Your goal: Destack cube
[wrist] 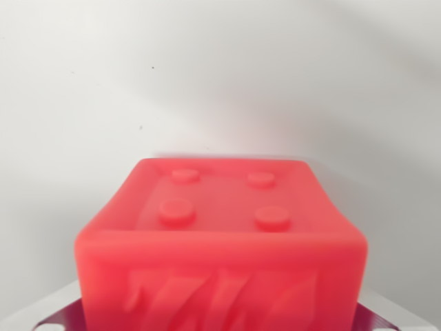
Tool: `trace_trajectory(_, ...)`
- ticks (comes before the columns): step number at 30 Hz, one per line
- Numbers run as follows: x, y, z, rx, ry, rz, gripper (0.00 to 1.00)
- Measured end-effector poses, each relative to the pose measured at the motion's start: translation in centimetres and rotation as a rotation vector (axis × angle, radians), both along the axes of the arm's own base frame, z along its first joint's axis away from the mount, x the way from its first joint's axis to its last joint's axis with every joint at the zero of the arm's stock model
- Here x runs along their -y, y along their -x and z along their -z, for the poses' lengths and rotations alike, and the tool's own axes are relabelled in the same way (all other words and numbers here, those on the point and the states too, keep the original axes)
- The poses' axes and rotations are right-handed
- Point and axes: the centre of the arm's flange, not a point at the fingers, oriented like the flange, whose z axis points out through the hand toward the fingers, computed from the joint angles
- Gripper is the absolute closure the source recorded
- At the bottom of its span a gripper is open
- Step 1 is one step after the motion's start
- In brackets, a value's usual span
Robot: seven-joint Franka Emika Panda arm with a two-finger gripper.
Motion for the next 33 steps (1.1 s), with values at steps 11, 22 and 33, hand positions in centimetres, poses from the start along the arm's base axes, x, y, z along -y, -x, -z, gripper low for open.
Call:
trace_trajectory(11,-0.03,-0.02,0.64,0.0,0.0,-0.001,1.0)
trace_trajectory(22,-0.03,-0.03,0.68,0.001,0.0,0.0,0.0)
trace_trajectory(33,-0.03,-0.04,0.68,0.001,0.0,0.0,0.0)
